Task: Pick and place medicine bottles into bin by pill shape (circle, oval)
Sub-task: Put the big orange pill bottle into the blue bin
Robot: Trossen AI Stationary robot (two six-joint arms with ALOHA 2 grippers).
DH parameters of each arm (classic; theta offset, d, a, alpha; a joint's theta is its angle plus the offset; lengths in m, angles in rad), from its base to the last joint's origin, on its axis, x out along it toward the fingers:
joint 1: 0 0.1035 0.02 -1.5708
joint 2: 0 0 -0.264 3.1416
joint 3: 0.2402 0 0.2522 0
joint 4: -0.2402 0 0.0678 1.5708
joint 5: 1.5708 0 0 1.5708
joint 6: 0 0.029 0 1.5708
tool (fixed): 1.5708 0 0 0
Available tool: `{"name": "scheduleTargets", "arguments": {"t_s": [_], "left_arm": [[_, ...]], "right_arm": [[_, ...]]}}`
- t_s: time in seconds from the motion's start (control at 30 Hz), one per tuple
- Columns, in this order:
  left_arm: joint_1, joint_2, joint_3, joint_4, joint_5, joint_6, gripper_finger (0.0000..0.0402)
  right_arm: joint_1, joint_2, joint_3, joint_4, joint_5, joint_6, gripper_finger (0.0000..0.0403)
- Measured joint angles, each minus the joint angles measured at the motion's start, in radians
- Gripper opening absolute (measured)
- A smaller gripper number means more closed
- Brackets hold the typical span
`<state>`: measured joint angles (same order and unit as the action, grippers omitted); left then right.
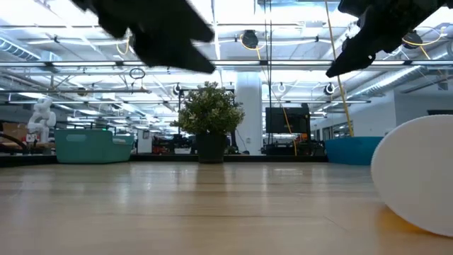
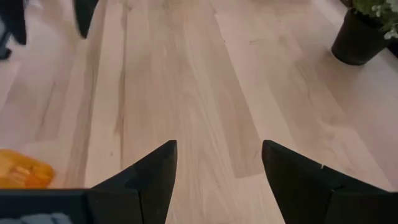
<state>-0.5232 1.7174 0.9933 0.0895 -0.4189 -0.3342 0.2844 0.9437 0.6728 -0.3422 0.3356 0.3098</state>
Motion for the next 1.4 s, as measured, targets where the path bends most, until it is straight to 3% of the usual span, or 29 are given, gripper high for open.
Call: {"name": "scheduleTargets", "arguments": {"t_s": [0.2, 0.43, 0.6, 0.93, 1.23, 1.4], "left_arm": [[-0.022, 0.006, 0.058, -0.017, -0.004, -0.009, 0.0312], [-0.067, 0.16, 0.206, -0.041, 0.019, 0.022, 0.0312], [-0.075, 0.277, 0.371, -0.083, 0.018, 0.049, 0.0312], [-0.102, 0.417, 0.617, -0.217, -0.048, -0.08, 0.0312], [-0.137, 0.422, 0.629, -0.272, -0.123, -0.203, 0.0312], [-0.138, 0.422, 0.629, -0.332, -0.126, -0.263, 0.0312]], "right_arm": [[0.0, 0.035, 0.0, 0.072, -0.022, -0.025, 0.0228], [0.063, 0.076, -0.001, 0.085, -0.154, 0.016, 0.0228], [0.155, 0.099, -0.001, 0.111, -0.106, 0.06, 0.0228], [0.33, 0.194, 0.0, 0.188, -0.073, 0.069, 0.0228], [0.357, 0.425, -0.001, 0.473, -0.078, -0.041, 0.0253], [0.329, 0.516, 0.007, 0.577, -0.199, -0.088, 0.0292]]}}
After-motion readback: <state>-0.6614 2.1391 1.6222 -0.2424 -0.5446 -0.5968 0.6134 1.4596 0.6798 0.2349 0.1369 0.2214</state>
